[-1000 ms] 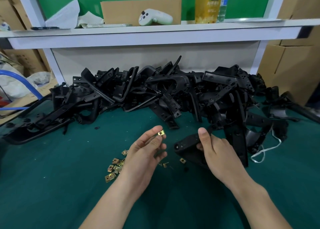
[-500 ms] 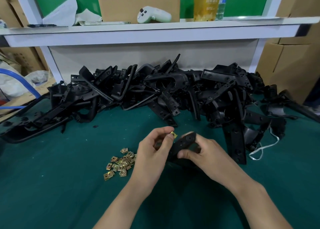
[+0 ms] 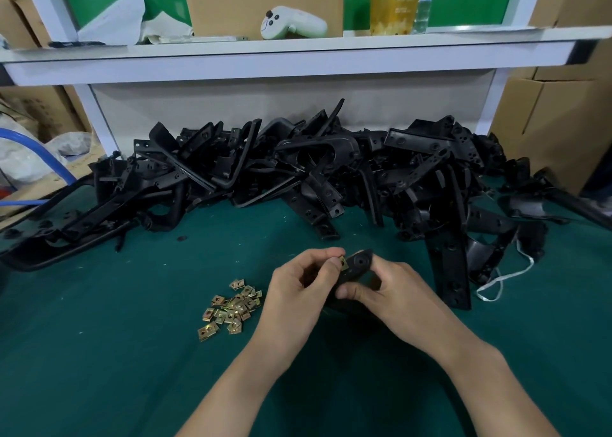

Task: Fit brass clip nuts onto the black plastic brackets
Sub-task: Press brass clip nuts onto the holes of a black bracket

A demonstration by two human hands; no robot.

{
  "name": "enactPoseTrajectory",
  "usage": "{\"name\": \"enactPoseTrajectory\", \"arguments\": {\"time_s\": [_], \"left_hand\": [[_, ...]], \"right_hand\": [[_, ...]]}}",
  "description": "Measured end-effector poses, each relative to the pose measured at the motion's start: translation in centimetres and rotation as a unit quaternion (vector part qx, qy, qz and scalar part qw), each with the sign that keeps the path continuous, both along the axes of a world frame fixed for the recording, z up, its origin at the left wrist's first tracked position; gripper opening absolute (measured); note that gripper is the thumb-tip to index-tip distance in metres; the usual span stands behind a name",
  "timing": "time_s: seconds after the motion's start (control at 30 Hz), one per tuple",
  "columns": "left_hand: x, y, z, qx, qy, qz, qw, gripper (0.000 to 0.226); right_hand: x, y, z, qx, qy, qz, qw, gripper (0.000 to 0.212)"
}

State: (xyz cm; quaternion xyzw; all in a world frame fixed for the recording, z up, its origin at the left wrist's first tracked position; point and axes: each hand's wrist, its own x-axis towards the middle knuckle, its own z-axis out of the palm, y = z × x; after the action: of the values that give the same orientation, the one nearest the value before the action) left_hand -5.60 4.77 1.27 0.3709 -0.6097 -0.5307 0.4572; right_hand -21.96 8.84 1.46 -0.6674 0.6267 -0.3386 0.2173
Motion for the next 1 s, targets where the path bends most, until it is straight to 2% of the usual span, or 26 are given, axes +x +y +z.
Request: {"name": "enactPoseTrajectory", "arguments": {"time_s": [0.13, 0.33, 0.5, 0.67, 1.0], "left_hand": [[0.01, 0.08, 0.0, 0.001, 0.007, -0.001, 1.0, 0.017], [0.14, 0.23, 0.02, 0.0, 0.004, 0.007, 1.0, 0.021], [0.23, 0.14, 0.04, -0.022, 0.003, 0.017, 1.0, 0.024], [0.23, 0.39, -0.06, -0.043, -0.02, 0.004, 0.999, 0.029], [0.44, 0.41, -0.13, -0.051, -0.028, -0.006, 0.998, 0.031]], "right_hand": [[-0.02, -0.02, -0.06, -0.003, 0.002, 0.001, 1.0, 0.049], [-0.1, 0.01, -0.13, -0.018, -0.005, -0.007, 1.0, 0.042], [-0.19, -0.06, -0.27, -0.002, -0.016, 0.001, 1.0, 0.058], [-0.19, -0.08, -0.26, -0.005, -0.002, 0.001, 1.0, 0.061], [-0.06, 0.08, 0.01, -0.031, 0.002, -0.005, 1.0, 0.048]]}}
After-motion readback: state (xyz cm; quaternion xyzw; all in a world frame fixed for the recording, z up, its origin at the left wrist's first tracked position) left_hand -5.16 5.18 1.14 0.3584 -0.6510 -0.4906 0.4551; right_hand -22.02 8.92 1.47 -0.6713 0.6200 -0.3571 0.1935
